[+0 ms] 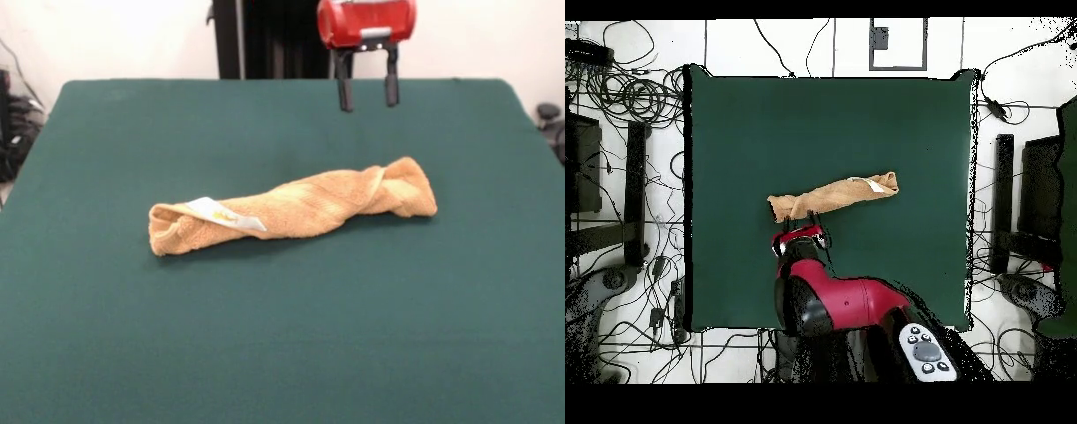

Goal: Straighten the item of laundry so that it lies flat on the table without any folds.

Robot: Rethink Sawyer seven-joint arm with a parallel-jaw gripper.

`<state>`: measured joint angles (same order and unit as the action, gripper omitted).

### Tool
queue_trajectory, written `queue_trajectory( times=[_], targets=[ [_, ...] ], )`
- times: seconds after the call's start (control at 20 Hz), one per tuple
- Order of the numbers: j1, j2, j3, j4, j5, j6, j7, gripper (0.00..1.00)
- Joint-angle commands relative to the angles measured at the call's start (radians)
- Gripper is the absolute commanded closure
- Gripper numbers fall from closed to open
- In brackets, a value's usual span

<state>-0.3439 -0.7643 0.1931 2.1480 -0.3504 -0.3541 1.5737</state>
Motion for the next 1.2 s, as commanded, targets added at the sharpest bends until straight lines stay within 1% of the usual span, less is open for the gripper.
queue_trajectory(
  times=[0.05,0.3,0.5,0.75,0.9,0.95,1.1,1.2],
  targets=[
    [-0.012,0.139,0.022,-0.048,0.027,-0.114,0.25,0.0],
    [-0.031,0.198,0.049,-0.098,0.02,-0.147,0.235,0.0],
    [-0.043,0.217,0.061,-0.116,0.015,-0.16,0.228,0.0],
    [-0.048,0.22,0.067,-0.117,0.015,-0.173,0.224,0.0],
    [-0.064,0.235,0.089,-0.116,0.006,-0.177,0.234,0.0],
    [-0.071,0.241,0.1,-0.115,0.007,-0.167,0.239,0.0],
    [-0.1,0.271,0.155,-0.105,0.047,-0.053,0.262,0.0],
    [-0.085,0.257,0.148,-0.086,0.085,-0.011,0.262,0.0]
  ],
)
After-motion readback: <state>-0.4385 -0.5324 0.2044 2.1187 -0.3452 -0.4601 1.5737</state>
